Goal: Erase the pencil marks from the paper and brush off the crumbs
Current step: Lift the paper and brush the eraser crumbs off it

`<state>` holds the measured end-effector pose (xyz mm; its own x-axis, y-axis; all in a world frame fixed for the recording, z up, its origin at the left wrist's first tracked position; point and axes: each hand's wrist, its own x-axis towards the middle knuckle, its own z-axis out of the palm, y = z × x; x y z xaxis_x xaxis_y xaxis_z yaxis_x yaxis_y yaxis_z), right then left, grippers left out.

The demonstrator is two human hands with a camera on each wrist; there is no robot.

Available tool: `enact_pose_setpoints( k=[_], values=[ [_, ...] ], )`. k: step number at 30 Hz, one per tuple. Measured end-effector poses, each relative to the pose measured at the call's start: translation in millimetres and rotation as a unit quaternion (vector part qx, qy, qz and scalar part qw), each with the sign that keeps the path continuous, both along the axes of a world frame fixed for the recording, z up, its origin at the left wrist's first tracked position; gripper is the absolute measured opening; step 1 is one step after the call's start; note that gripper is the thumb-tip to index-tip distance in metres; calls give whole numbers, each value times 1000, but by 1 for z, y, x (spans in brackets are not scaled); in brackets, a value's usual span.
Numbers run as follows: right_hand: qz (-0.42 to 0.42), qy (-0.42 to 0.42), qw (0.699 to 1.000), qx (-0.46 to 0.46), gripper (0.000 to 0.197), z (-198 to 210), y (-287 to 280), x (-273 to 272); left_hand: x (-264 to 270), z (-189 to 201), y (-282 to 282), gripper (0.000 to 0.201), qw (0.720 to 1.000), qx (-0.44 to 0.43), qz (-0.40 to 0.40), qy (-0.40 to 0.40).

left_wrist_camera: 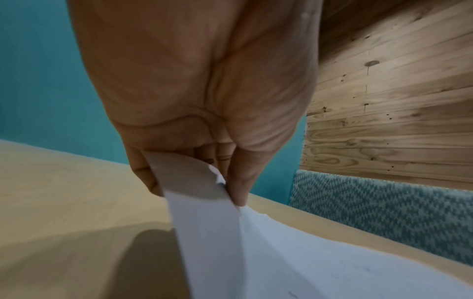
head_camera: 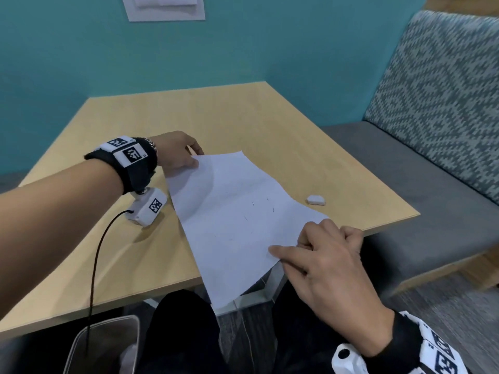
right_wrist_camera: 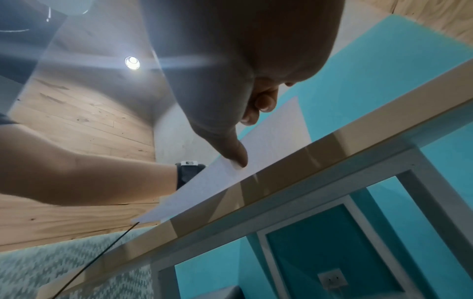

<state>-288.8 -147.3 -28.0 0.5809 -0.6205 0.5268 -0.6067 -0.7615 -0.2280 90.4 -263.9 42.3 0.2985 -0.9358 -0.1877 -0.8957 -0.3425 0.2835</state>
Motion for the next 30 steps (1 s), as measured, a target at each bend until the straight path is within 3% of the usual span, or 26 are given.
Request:
enact_pose_setpoints(
  k=[3,5,9,17,20,23,27,30],
  values=[
    [-6,-24,999,48,27,-5,-1,-4,12,6,26,26,999,-3,25,30],
    [-1,-82,984,158,30,-5,-3,-5,20,11,45,26,998,-10,41,51],
    [12,-194,915,352,28,1,0,-6,30,18,90,25,986,-9,86,145],
    [29,-339,765,546,22,8,-3,0,28,11,206,31,927,19,153,343],
    [35,-321,772,548,14,7,0,3,17,0,253,34,885,-1,179,429],
    [38,-319,762,563,30,6,6,5,2,-9,299,34,845,-29,211,490],
    [40,-325,729,601,43,5,26,12,-12,-17,359,52,824,-49,232,514],
    [53,-320,705,630,56,5,43,18,-20,-22,399,48,815,-72,244,520]
  ],
)
